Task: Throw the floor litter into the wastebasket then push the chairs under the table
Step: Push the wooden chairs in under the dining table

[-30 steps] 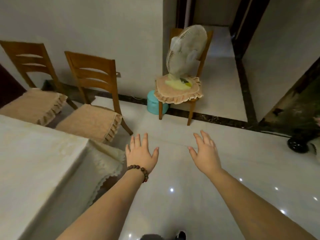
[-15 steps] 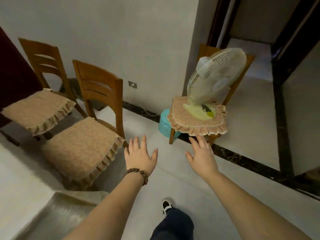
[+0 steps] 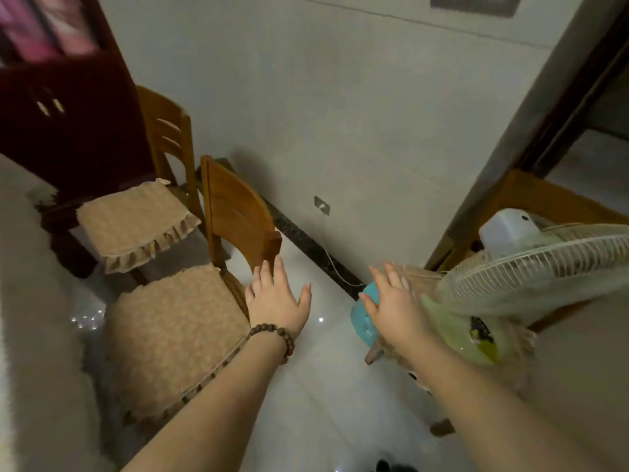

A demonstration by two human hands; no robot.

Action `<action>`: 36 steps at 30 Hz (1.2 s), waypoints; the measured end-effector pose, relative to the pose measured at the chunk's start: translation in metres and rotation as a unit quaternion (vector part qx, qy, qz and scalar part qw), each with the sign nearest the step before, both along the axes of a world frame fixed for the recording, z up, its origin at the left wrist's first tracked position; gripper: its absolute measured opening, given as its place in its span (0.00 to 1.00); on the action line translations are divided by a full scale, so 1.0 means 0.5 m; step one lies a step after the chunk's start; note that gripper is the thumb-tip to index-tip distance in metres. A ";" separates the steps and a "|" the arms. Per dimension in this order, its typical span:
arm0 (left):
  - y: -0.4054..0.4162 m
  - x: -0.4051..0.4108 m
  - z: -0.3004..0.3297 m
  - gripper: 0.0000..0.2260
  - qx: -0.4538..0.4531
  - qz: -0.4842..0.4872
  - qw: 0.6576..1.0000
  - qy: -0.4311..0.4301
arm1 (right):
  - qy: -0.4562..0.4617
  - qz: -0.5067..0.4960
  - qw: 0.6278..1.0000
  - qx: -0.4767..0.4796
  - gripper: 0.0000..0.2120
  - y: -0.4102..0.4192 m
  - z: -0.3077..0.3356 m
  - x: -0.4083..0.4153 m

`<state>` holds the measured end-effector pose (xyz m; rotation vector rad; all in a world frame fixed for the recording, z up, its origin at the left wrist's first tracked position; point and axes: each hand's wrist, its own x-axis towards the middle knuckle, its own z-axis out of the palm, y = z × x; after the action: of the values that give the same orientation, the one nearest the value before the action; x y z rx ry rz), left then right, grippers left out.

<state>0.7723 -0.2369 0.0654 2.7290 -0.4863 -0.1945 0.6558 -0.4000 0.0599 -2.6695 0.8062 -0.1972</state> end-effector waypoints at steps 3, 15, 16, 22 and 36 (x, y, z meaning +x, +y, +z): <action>-0.045 0.066 0.000 0.35 -0.007 0.044 0.999 -0.002 | -0.010 0.055 0.998 -0.007 0.27 -0.058 -0.008 0.114; -0.279 0.376 -0.008 0.40 0.020 0.208 0.977 0.031 | -0.014 0.246 0.969 0.000 0.28 -0.300 -0.004 0.571; -0.290 0.395 -0.010 0.40 0.020 0.222 0.974 0.040 | -0.011 0.260 0.966 0.004 0.28 -0.307 -0.003 0.602; -0.322 0.491 -0.025 0.41 0.030 0.279 0.956 0.085 | 0.004 0.352 0.936 0.009 0.28 -0.296 -0.021 0.757; -0.288 0.618 -0.090 0.35 0.055 0.272 0.943 0.184 | 0.041 0.673 0.714 -0.190 0.38 -0.153 -0.078 1.098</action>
<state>1.0812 -0.3808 0.0205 2.7179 0.3920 -0.5765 1.2048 -0.4766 0.0208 -2.8583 -1.3896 0.1628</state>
